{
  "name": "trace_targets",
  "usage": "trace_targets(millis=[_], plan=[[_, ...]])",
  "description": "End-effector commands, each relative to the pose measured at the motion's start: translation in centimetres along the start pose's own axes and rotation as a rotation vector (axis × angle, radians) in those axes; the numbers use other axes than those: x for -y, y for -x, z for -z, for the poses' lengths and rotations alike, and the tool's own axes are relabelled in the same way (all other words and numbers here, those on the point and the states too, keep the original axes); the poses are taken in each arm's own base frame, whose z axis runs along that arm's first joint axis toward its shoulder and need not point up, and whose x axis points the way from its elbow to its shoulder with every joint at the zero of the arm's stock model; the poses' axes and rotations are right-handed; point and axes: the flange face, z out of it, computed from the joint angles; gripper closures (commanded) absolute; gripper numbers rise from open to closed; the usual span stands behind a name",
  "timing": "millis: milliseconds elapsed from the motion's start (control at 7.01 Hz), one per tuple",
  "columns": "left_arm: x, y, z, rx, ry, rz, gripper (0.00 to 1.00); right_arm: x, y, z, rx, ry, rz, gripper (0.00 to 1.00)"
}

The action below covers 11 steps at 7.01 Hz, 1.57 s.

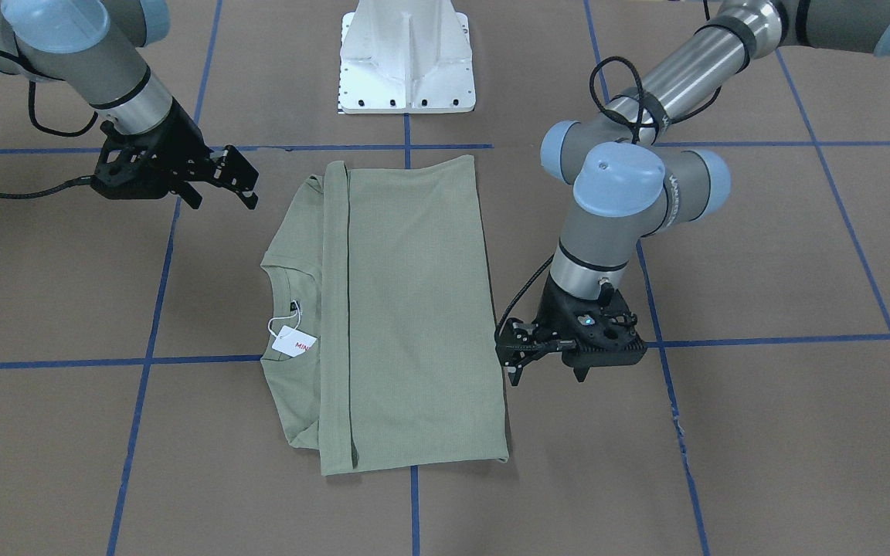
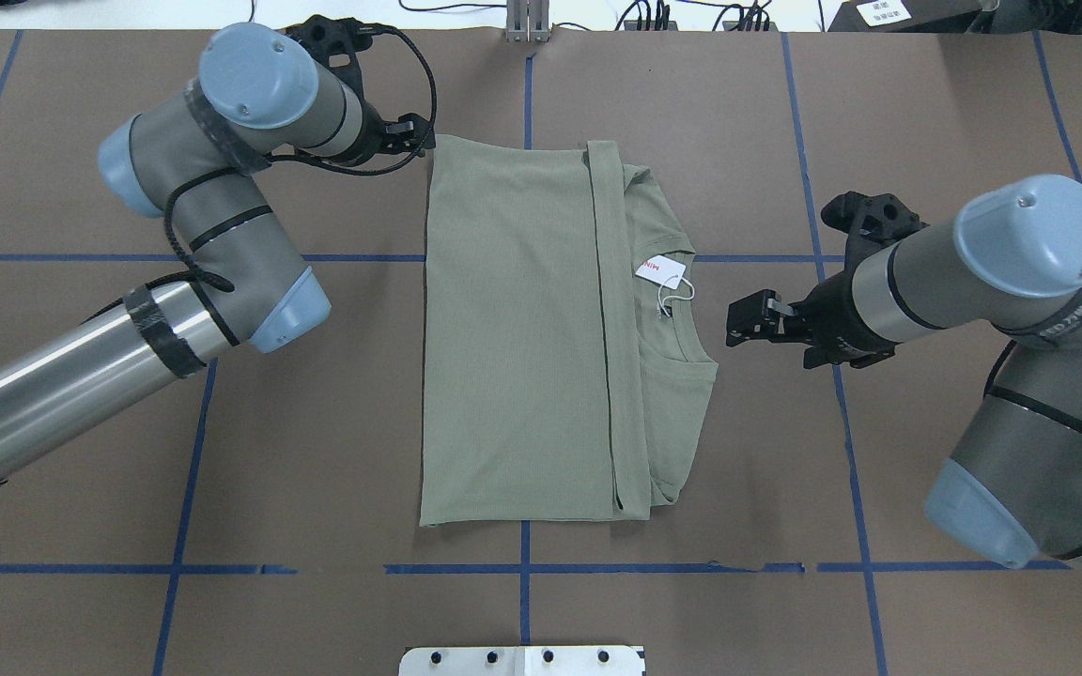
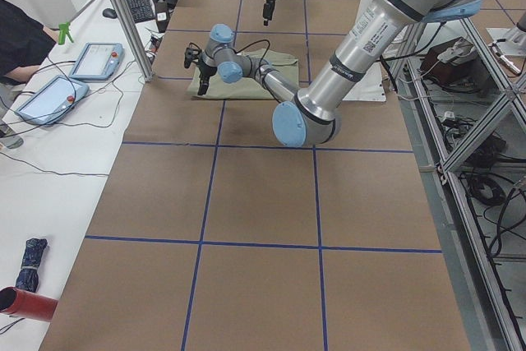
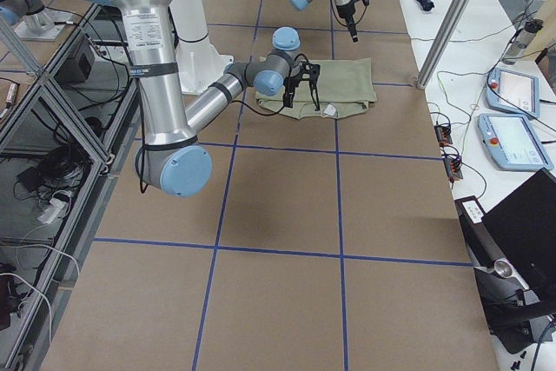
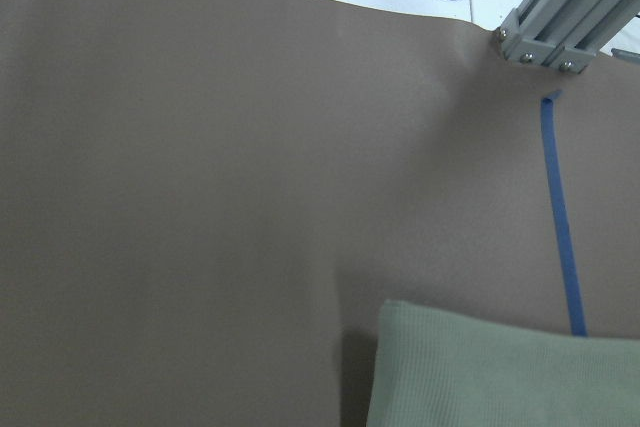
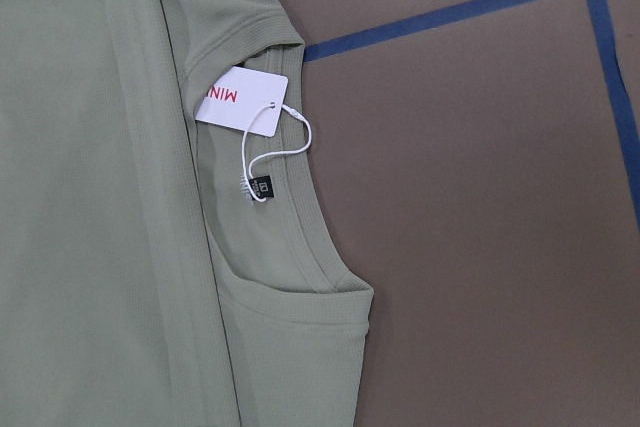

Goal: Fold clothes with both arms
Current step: 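Move the right gripper to the folded edge beside the collar and lower it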

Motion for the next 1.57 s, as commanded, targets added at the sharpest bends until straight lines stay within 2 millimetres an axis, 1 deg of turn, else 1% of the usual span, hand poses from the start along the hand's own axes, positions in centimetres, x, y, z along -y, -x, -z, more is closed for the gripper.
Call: trace_targets(millis=[0,143,285,428,570,713,855,998,1426], plan=[[-4.3,3.0,8.8,-0.039,0.071,-0.022,0.00,-1.1,7.6,-4.0,-0.104,-0.001,0.092,0.00],[-5.7,4.3,11.4,-0.068,0.071,-0.030,0.00,-2.6,9.8,-6.3,-0.121,0.010,0.119,0.00],[-6.8,5.3,12.6,-0.082,0.085,-0.034,0.00,-4.8,11.0,-7.6,-0.179,0.029,0.136,0.00],[-7.2,5.7,12.7,-0.079,0.106,-0.031,0.00,-7.4,12.9,-8.5,-0.239,0.047,0.188,0.00],[-7.4,6.2,12.6,-0.072,0.110,-0.029,0.00,-9.6,14.7,-10.1,-0.300,0.052,0.264,0.00],[-7.7,6.7,12.5,-0.068,0.115,-0.028,0.00,-11.1,15.2,-11.2,-0.314,0.072,0.285,0.00],[-7.8,6.8,12.5,-0.066,0.115,-0.028,0.00,-12.4,15.0,-12.6,-0.333,0.093,0.299,0.00],[-7.8,6.8,12.6,-0.068,0.115,-0.028,0.00,-12.8,14.7,-13.3,-0.346,0.102,0.305,0.00],[-8.0,6.6,12.4,-0.069,0.121,-0.027,0.00,-12.5,13.8,-13.8,-0.383,0.118,0.342,0.00]])
